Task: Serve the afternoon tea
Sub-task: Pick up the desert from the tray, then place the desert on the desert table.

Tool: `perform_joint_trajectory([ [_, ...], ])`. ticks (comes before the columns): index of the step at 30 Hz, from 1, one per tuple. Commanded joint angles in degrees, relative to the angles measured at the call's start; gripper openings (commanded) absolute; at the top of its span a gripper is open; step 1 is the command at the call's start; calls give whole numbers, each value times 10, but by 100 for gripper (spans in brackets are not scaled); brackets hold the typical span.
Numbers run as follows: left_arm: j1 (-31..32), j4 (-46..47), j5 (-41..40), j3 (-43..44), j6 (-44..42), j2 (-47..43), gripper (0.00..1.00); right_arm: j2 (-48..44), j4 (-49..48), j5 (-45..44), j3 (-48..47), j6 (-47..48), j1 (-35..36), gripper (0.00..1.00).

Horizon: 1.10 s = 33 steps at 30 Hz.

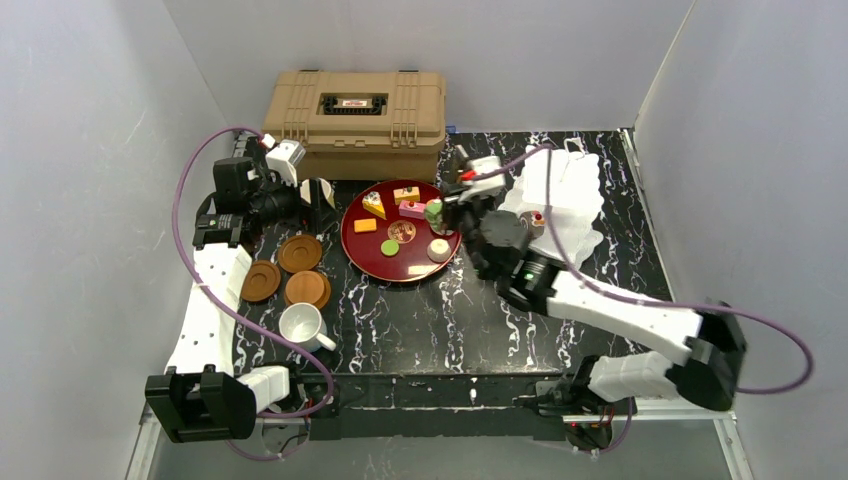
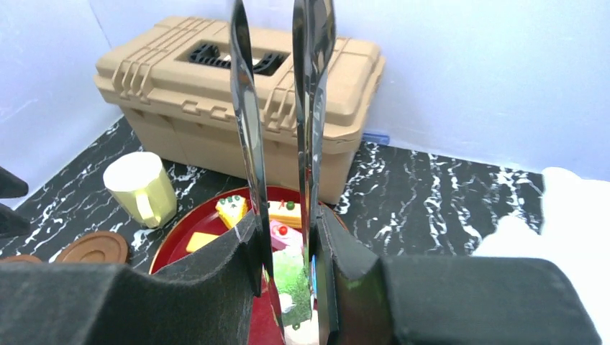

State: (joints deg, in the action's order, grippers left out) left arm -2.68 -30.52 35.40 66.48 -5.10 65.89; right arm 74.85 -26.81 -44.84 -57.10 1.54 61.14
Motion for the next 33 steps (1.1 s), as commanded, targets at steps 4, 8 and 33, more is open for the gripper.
perform_joint_trajectory([
  [4, 0, -13, 20, 10, 3, -16, 77, -152, 202, -64, 16, -25, 1, 25],
  [8, 0, -14, 17, 11, 0, -21, 77, -218, 297, -109, 7, -45, 1, 25],
  [33, -1, -16, 21, 27, 4, -4, 76, -318, 244, -305, 67, 96, -2, 27],
])
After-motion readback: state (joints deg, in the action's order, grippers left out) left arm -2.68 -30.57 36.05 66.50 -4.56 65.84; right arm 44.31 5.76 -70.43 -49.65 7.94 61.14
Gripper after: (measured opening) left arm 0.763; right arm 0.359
